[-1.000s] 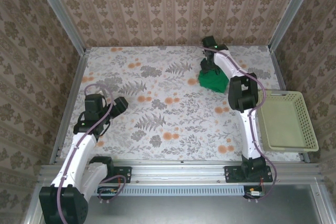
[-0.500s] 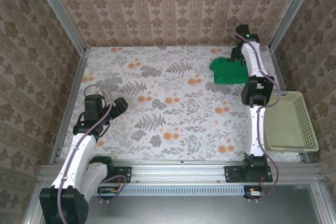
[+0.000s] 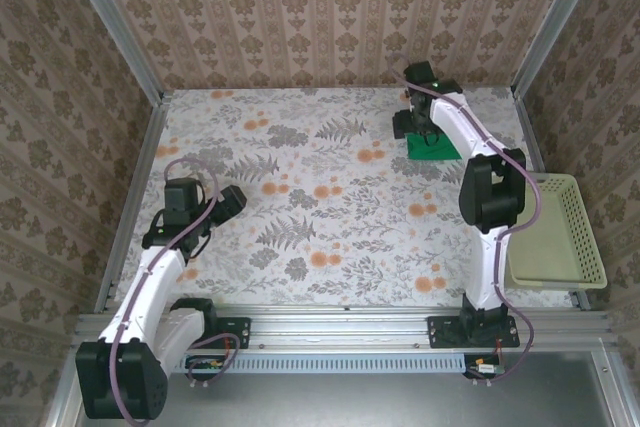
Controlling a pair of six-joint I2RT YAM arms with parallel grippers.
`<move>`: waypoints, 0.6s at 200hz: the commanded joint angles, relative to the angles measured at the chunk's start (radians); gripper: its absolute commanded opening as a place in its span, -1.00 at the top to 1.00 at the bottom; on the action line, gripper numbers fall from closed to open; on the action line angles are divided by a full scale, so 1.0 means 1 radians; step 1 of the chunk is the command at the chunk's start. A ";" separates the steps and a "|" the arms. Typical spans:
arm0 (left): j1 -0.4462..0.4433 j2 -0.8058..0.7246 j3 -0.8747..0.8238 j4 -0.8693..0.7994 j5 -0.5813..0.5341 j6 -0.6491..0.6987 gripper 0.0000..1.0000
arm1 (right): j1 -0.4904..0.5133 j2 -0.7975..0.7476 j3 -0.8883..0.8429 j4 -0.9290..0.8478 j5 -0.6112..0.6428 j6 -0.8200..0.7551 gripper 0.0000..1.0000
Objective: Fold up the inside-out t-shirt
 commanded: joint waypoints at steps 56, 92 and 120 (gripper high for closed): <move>0.008 0.004 0.052 0.031 -0.037 0.020 -1.00 | -0.129 0.221 0.130 -0.043 0.149 0.002 -0.66; 0.002 0.047 0.080 0.042 -0.116 0.025 -1.00 | -0.156 0.273 0.282 -0.100 0.144 -0.022 -0.67; -0.012 0.133 0.107 0.075 -0.260 0.030 -1.00 | -0.136 0.131 0.159 -0.007 0.043 -0.011 -0.72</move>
